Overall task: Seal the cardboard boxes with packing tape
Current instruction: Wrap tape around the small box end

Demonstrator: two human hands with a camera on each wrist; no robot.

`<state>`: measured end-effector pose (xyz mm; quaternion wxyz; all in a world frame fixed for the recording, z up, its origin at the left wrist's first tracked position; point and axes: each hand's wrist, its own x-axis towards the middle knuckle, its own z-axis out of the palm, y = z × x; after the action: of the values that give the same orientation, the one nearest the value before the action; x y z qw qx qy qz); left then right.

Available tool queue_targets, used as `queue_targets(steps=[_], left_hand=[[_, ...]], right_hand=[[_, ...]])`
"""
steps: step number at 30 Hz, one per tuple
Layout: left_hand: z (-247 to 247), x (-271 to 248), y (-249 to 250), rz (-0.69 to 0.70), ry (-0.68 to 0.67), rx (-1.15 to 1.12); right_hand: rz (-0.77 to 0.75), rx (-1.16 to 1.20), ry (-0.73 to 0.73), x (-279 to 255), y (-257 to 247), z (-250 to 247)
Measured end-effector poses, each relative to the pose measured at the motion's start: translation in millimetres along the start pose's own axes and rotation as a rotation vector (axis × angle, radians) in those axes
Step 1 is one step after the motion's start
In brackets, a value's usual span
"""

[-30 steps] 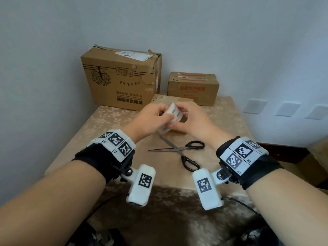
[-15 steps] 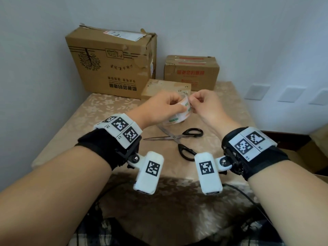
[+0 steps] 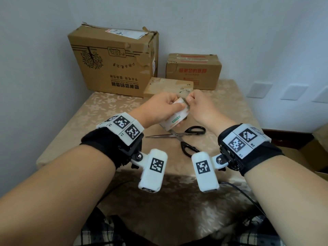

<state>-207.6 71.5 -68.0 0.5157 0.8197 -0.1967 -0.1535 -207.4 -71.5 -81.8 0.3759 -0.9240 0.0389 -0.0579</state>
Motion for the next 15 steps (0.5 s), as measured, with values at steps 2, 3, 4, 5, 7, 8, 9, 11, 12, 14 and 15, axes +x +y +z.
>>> queue_targets(steps=[2,3,4,5,7,8,9,11,12,14,15], left_hand=[[-3,0,-2,-0.004,0.011,0.064],[-5,0,-3,-0.009,0.034,0.152],[-8,0,-6,-0.017,0.066,0.226],[-9,-1,-9,-0.036,0.093,0.248],[-10,-1,-11,-0.051,0.100,0.173],[-8,-1,-11,-0.050,0.109,0.136],[-7,-2,-10,-0.052,0.127,0.119],[-4,0,-6,-0.057,0.150,0.115],[-3,1,-5,-0.065,0.159,0.124],[-1,3,-5,-0.091,0.172,0.136],[0,2,-4,-0.103,0.175,0.132]], right_hand=[[0.002,0.009,-0.001,-1,-3,-2],[-0.016,0.012,0.010,-1,-4,-3],[-0.039,0.017,0.018,-1,-6,-4],[-0.056,0.036,0.017,-1,-9,-5],[-0.044,0.147,0.028,2,-10,-7],[-0.013,0.248,0.013,3,-9,-8],[0.009,0.356,-0.013,4,-8,-10],[0.005,0.424,-0.065,6,-4,-15],[-0.035,0.360,-0.072,7,-2,-17],[-0.103,0.232,-0.025,11,0,-20],[-0.116,0.206,0.012,14,1,-21]])
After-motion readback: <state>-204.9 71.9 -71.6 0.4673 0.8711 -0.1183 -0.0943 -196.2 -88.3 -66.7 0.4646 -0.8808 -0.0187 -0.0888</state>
